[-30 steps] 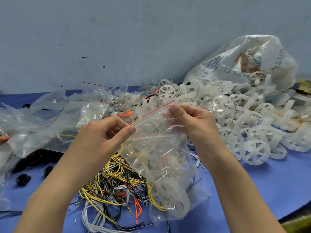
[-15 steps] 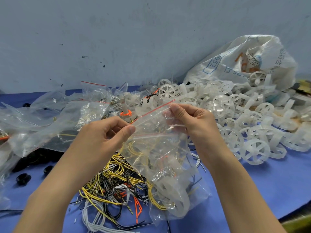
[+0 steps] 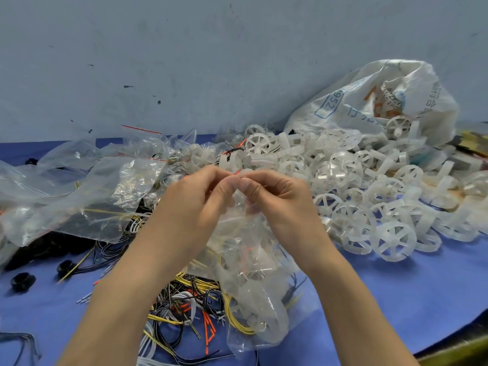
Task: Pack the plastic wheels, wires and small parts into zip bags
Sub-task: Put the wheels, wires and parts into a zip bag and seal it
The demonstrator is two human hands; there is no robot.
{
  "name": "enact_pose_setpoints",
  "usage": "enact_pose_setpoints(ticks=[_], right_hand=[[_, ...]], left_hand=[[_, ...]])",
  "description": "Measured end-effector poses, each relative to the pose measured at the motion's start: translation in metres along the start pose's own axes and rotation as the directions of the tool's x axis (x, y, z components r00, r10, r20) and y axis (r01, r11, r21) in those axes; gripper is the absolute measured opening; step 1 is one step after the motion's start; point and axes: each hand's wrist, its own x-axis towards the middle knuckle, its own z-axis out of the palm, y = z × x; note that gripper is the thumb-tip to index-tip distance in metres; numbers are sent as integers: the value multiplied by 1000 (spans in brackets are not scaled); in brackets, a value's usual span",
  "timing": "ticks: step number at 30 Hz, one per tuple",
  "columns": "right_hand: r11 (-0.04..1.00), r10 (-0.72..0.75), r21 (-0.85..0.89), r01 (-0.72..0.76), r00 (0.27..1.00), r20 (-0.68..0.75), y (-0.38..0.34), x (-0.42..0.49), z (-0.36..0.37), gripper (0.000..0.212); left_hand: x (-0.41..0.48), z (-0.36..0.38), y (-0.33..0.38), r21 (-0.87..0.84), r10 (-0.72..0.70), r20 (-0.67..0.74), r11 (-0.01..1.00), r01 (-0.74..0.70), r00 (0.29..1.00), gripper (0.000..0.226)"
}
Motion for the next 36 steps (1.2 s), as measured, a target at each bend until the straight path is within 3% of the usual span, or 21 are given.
enact_pose_setpoints(ticks=[6, 12, 19, 23, 27, 32, 36], right_hand=[[993, 71, 92, -67, 997, -32, 4, 0, -4, 8], [966, 148, 220, -132, 987, -57, 7, 0, 2, 12], [980, 79, 187, -73, 996, -28, 4, -3, -2, 7], [986, 55, 159, -52, 998, -12, 3, -3, -3, 6], [989, 40, 144, -38, 999, -11, 5, -3, -1, 6], [973, 94, 211, -90, 996, -9, 6, -3, -4, 10], [967, 120, 227, -113, 993, -14, 6, -2, -6, 11]], left_hand=[[6, 2, -5, -125, -71, -1, 990, 70, 997, 24], [4, 8, -1, -15, -7, -123, 1000, 5, 992, 17], [5, 6, 2, -254, -109, -21, 962, 100, 994, 25], [1, 3, 2, -164, -65, 110, 983, 82, 992, 32], [1, 6, 4, -120, -45, 97, 991, 57, 994, 45], [1, 1, 0, -93, -15, 133, 995, 28, 991, 31], [0, 0, 0, -76, 10, 77, 997, -4, 997, 34]])
